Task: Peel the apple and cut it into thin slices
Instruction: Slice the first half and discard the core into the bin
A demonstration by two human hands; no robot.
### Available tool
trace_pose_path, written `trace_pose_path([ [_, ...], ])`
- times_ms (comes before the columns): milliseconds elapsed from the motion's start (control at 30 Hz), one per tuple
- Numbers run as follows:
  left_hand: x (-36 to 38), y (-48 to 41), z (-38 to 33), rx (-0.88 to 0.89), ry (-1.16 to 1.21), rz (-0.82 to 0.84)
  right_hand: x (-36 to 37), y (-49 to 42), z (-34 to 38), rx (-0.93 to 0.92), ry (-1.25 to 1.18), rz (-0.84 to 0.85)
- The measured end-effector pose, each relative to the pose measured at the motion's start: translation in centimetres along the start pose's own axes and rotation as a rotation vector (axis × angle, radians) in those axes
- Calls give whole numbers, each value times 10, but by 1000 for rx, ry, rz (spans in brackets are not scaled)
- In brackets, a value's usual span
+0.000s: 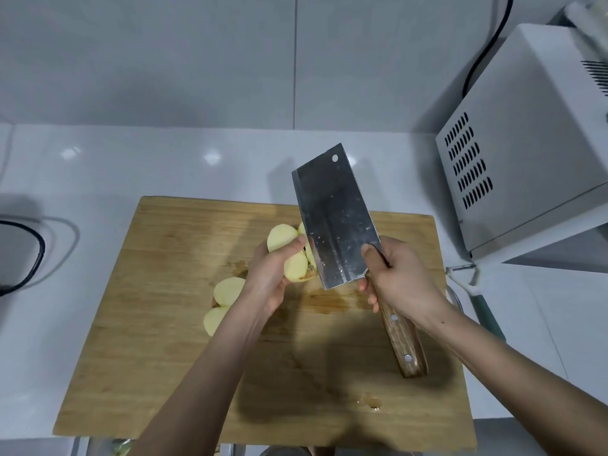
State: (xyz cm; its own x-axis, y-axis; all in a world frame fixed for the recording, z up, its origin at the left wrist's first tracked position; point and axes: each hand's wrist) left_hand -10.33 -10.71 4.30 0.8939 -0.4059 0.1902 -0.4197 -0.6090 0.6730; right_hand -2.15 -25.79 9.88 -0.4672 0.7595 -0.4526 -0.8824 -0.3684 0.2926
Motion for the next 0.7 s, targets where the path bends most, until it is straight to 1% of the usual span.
trace_pose_path([
  [133, 1, -2, -5, -3, -105, 100, -4, -1, 6, 5, 60, 33],
  [200, 1, -3, -7, -11, -115, 109, -3, -1, 5, 6, 57, 30],
  [367, 8, -1, 4, -59, 4, -44, 7, 4, -4, 5, 12, 0],
  [433, 9, -1, 8, -75, 14, -62, 6, 5, -5, 18, 8, 5],
  [567, 7, -4, 3, -88, -76, 40, -1, 2, -2, 47, 15, 22],
  [700, 5, -7, -3, -54, -127, 119, -1, 0, 1, 50, 14, 21],
])
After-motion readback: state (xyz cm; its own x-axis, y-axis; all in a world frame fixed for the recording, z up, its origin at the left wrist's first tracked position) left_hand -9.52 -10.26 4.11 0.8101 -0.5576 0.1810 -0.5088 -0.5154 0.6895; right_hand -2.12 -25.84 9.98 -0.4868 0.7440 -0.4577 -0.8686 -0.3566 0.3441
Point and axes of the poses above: each hand's wrist, its own y-axis away from the middle knuckle, its own x-axis out of the palm, z = x × y, and after that the axes turned 15 degrees about -z, right-handed
